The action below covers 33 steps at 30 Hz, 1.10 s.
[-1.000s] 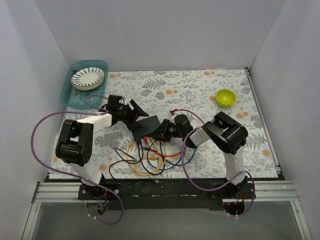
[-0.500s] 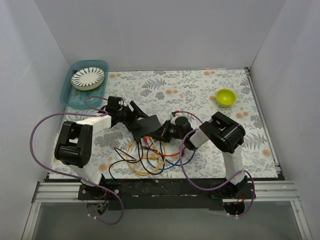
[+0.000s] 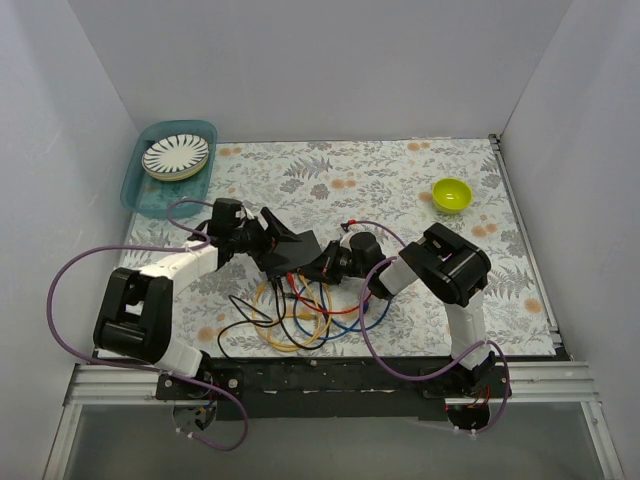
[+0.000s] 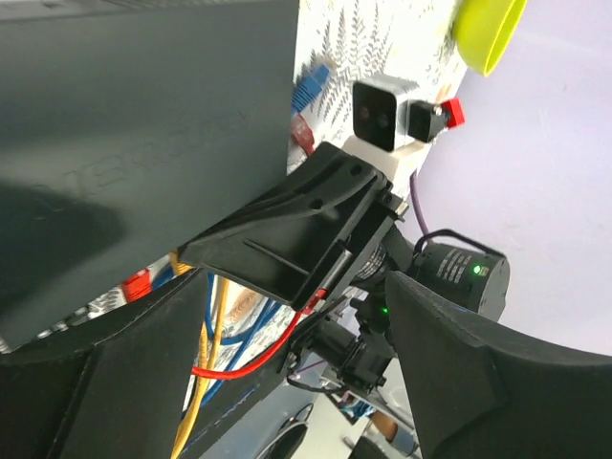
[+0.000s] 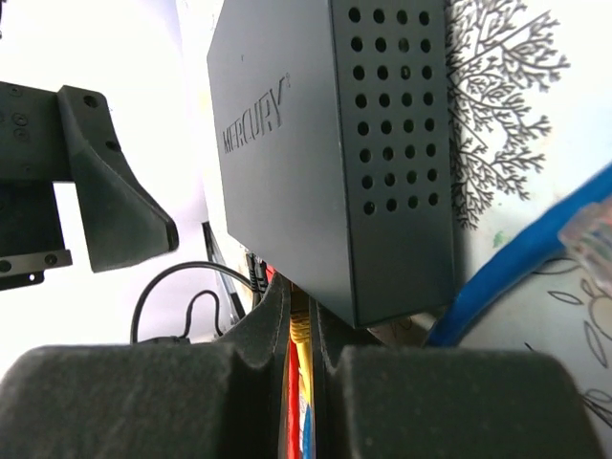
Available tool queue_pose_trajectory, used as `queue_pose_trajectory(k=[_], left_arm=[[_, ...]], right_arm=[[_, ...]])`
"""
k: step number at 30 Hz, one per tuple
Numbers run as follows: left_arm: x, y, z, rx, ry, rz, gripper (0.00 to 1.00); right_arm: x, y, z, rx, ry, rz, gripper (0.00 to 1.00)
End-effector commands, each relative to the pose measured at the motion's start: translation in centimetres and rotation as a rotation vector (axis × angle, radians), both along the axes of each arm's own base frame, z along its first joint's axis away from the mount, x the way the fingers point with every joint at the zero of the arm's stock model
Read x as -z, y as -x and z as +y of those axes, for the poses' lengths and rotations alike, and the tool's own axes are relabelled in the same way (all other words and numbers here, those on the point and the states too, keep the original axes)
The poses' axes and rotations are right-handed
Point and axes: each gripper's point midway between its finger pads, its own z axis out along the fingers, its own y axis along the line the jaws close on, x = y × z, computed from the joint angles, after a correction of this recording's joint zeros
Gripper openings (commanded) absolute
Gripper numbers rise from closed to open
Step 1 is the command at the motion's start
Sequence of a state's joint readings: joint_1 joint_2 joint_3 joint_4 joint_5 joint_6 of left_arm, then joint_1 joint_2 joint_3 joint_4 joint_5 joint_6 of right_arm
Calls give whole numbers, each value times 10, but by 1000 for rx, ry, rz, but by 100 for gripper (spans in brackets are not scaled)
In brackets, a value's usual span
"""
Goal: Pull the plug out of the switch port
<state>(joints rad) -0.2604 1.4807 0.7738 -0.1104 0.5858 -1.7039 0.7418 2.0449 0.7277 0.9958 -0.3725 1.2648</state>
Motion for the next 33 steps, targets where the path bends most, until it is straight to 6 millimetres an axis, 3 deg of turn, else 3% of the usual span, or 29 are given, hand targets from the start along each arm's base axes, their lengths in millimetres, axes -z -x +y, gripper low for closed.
queue_pose_trajectory(k=[1, 10, 18, 24, 33], left_arm=[[5, 13, -10, 43, 21, 13, 75], [34, 28, -11, 84, -13, 55, 75], [66, 25, -2, 47, -104, 131, 74], [82, 11, -1, 28, -149, 164, 73], [80, -11, -5, 16, -160, 147, 73]], right_arm=[[0, 2, 1, -45, 39, -41, 1], [0, 0, 3, -68, 66, -57, 1], [-6, 4, 4, -109, 93, -97, 1], [0, 20, 0, -173, 152, -116, 1], [17, 53, -15, -247, 173, -63, 1]])
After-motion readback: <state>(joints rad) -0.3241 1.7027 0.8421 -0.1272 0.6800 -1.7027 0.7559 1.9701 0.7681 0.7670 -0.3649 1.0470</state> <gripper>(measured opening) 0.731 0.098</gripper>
